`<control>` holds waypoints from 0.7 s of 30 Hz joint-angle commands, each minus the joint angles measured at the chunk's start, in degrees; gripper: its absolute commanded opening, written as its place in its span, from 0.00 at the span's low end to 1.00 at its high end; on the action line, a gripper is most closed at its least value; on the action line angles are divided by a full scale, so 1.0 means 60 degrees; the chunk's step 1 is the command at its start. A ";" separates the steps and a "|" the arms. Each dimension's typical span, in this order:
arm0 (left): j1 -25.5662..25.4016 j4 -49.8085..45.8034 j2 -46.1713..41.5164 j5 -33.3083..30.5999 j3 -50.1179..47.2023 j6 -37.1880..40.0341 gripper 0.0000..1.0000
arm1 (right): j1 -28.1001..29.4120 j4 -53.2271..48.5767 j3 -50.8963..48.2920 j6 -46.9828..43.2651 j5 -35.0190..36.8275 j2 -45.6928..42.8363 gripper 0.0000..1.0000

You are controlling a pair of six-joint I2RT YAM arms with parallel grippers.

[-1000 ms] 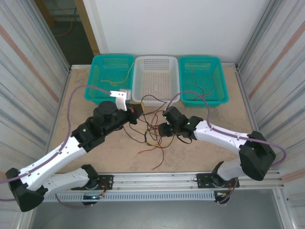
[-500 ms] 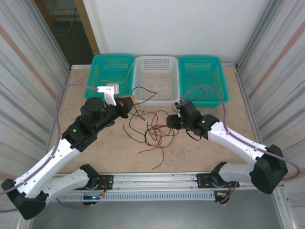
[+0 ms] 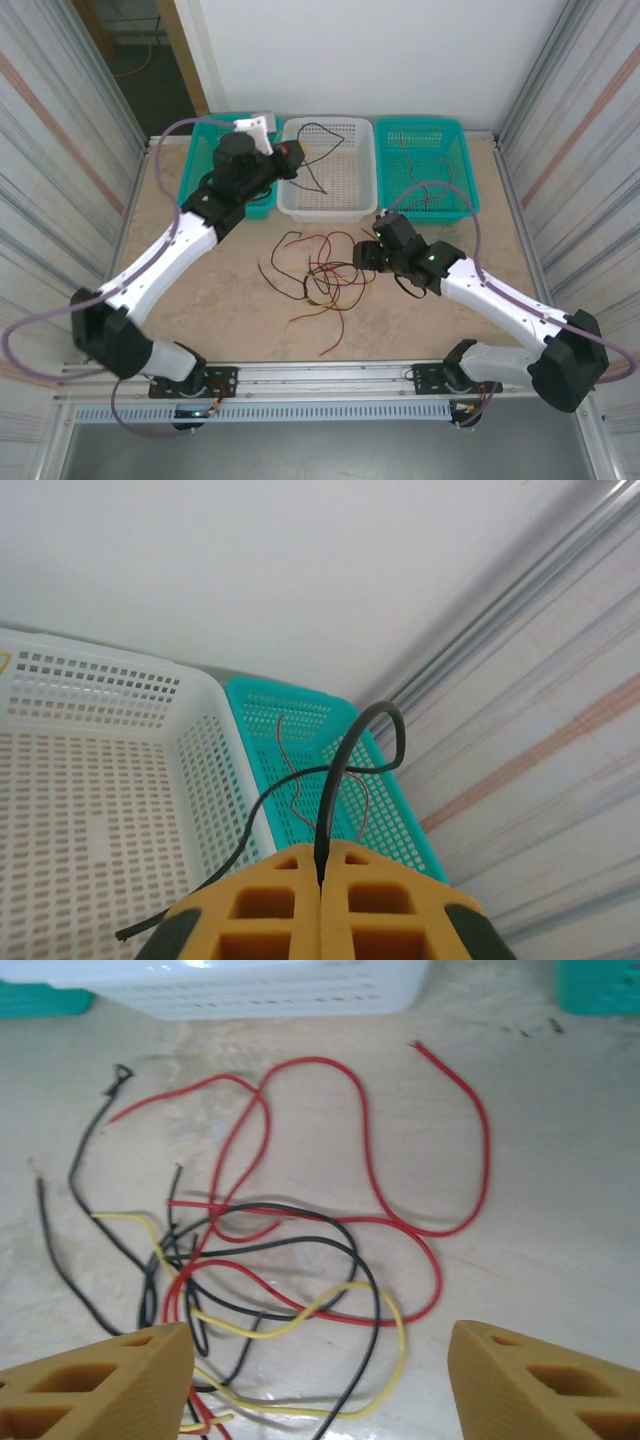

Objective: Untangle the cables

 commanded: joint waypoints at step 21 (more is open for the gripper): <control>0.0447 0.0010 0.0902 -0.0056 -0.0120 0.0045 0.94 | 0.0046 0.0242 0.0019 -0.0642 -0.1011 -0.0380 0.69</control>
